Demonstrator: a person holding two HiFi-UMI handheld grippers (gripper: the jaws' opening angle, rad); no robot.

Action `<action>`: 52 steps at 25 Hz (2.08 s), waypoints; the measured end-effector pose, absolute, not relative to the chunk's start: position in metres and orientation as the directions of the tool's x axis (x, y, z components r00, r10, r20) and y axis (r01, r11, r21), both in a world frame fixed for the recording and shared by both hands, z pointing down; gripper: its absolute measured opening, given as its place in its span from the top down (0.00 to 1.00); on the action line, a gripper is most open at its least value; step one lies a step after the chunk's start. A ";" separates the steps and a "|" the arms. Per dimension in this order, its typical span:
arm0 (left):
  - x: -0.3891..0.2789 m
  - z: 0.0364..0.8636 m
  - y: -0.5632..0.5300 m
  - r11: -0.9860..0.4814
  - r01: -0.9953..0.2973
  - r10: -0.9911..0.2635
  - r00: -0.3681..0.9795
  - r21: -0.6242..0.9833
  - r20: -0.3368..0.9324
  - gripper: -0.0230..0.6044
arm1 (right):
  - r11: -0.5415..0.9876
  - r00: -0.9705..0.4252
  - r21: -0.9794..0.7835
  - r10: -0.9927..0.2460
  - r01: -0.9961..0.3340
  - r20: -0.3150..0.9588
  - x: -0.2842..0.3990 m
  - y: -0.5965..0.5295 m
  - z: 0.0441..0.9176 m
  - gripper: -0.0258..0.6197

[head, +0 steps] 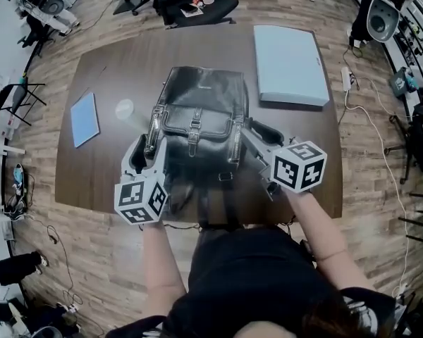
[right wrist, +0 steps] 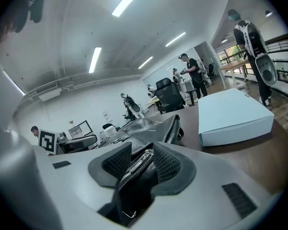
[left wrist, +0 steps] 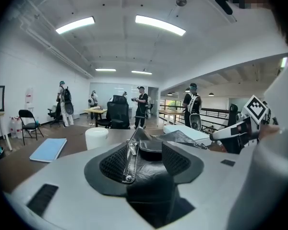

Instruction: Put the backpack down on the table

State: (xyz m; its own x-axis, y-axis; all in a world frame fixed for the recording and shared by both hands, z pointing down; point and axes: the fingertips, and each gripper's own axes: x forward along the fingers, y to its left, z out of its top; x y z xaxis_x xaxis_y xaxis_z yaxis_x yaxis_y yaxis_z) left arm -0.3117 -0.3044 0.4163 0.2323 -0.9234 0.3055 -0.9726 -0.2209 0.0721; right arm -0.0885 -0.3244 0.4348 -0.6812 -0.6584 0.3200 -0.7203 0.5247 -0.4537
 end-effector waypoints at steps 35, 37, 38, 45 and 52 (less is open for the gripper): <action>-0.250 0.390 -0.245 -0.256 -0.960 -0.919 0.279 0.115 0.279 0.86 | 0.656 -0.747 -0.363 -0.618 -0.662 0.246 -0.085 -0.274 0.393 0.93; -0.247 0.391 -0.244 -0.263 -0.957 -0.916 0.286 0.119 0.280 0.86 | 0.658 -0.744 -0.352 -0.620 -0.666 0.250 -0.084 -0.272 0.393 0.93; -0.246 0.392 -0.244 -0.266 -0.956 -0.915 0.290 0.121 0.280 0.86 | 0.657 -0.742 -0.348 -0.622 -0.669 0.252 -0.083 -0.272 0.393 0.93; -0.238 0.392 -0.243 -0.291 -0.946 -0.906 0.321 0.143 0.277 0.86 | 0.655 -0.741 -0.351 -0.623 -0.669 0.250 -0.081 -0.268 0.393 0.93; -0.233 0.393 -0.245 -0.300 -0.943 -0.901 0.330 0.146 0.280 0.86 | 0.651 -0.752 -0.383 -0.611 -0.655 0.249 -0.079 -0.266 0.394 0.93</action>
State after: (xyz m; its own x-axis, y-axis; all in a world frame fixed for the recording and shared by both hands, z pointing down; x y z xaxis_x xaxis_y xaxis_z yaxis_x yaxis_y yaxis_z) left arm -0.2334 -0.2452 0.3927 0.3302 -0.9015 0.2799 -0.9427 -0.3001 0.1457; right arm -0.0785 -0.2661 0.3945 -0.7519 -0.6106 0.2486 -0.6553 0.6510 -0.3830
